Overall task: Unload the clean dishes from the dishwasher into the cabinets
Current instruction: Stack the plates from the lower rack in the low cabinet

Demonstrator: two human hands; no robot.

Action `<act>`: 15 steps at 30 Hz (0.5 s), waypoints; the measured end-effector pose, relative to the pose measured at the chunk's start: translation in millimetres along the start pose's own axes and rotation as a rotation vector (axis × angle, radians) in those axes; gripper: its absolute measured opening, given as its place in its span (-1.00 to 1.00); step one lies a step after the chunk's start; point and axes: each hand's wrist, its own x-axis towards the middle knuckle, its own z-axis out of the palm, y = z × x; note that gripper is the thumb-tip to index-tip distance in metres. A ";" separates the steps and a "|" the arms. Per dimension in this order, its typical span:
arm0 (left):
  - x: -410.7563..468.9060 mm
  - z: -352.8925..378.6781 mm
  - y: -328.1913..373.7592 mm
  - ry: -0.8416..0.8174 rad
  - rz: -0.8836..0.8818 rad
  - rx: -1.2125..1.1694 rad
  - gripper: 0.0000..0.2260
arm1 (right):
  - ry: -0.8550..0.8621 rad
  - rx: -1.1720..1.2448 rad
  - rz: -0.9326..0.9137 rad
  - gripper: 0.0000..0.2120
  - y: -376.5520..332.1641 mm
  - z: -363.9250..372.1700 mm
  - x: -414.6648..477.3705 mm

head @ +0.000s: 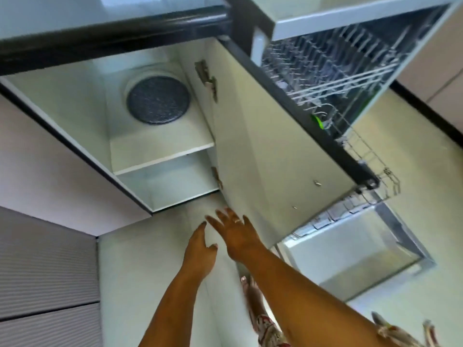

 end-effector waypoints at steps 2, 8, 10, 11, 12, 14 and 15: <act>-17.2 25.0 -4.7 -0.074 -0.038 0.034 -0.45 | -0.040 -0.007 -0.017 -0.05 17.2 20.9 -33.8; -24.1 106.7 4.4 -0.218 -0.091 0.214 -0.45 | -0.140 -0.122 0.003 -0.15 95.4 33.2 -99.3; -21.5 128.3 12.7 -0.219 -0.078 0.210 -0.47 | -0.141 -0.178 -0.088 -0.18 110.8 27.4 -104.1; -20.5 141.9 17.6 -0.221 -0.076 0.209 -0.49 | -0.127 -0.199 -0.124 -0.22 119.8 26.7 -106.6; -19.3 151.8 22.4 -0.221 -0.073 0.207 -0.50 | -0.108 -0.223 -0.149 -0.26 126.5 26.4 -107.0; -16.0 171.0 32.5 -0.231 -0.073 0.231 -0.52 | -0.082 -0.253 -0.146 -0.32 145.2 27.0 -108.2; -13.9 179.0 38.3 -0.242 -0.075 0.255 -0.54 | -0.070 -0.243 -0.125 -0.35 155.7 26.4 -108.5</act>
